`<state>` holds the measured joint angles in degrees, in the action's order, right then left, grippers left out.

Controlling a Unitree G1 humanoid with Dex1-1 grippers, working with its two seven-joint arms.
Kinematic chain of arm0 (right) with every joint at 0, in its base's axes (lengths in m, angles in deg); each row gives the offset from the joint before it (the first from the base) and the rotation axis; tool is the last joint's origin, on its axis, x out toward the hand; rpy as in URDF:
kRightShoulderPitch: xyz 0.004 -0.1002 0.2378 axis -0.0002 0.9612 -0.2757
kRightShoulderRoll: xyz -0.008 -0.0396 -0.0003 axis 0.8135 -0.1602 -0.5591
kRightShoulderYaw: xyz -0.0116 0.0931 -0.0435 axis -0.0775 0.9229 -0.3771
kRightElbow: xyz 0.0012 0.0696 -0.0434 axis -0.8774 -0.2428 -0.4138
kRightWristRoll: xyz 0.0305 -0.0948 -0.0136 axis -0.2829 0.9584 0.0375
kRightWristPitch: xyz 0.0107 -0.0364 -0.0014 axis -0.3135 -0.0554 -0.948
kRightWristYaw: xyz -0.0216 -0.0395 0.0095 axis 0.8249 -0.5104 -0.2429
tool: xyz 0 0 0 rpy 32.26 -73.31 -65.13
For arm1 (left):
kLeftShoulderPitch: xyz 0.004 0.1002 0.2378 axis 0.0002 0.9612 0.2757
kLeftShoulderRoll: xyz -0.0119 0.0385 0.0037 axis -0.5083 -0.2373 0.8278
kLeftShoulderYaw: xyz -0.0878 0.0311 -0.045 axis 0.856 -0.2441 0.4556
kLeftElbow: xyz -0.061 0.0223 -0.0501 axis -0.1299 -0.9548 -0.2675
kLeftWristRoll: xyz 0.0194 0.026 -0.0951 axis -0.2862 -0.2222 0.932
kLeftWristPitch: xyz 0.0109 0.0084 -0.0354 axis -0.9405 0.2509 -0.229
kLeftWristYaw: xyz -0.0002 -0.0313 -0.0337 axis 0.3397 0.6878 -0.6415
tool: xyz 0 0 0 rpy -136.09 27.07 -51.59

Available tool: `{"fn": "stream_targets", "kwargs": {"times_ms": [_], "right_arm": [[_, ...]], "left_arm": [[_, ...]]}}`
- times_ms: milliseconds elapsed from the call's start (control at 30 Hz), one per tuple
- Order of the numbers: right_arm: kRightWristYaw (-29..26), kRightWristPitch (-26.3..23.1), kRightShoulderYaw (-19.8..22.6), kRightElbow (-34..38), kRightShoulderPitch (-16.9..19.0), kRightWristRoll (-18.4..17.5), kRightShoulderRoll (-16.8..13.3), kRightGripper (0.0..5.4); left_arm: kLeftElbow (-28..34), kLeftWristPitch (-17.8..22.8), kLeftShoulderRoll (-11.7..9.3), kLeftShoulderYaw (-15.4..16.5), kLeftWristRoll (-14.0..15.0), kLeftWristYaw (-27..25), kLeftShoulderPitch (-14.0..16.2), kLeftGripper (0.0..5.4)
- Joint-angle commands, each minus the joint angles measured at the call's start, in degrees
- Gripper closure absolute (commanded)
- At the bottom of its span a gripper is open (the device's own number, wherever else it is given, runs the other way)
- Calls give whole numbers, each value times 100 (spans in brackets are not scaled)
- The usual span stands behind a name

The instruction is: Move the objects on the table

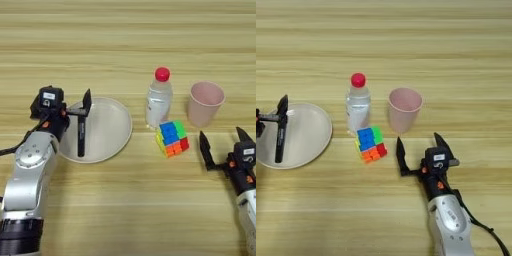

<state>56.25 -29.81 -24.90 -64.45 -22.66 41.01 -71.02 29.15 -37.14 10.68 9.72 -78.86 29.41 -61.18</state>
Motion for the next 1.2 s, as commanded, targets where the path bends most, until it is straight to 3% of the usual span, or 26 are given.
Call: {"fn": "stream_targets", "kwargs": {"times_ms": [33,200,533,800,1200], "right_arm": [[-9,-54,3,19,34,-53,6,6],[-6,-32,8,1,26,-58,36,6],[8,-43,-15,41,62,-32,93,6],[35,-35,-62,30,63,6,140,6],[147,-7,-120,65,101,30,183,6]], "left_arm": [[647,643,-62,-49,23,18,269,0],[1032,1227,-66,-95,67,-30,495,0],[1384,1753,-99,-276,190,-226,885,0],[1273,1786,-59,-516,158,-327,876,0],[456,1542,-156,-323,100,-408,558,0]]}}
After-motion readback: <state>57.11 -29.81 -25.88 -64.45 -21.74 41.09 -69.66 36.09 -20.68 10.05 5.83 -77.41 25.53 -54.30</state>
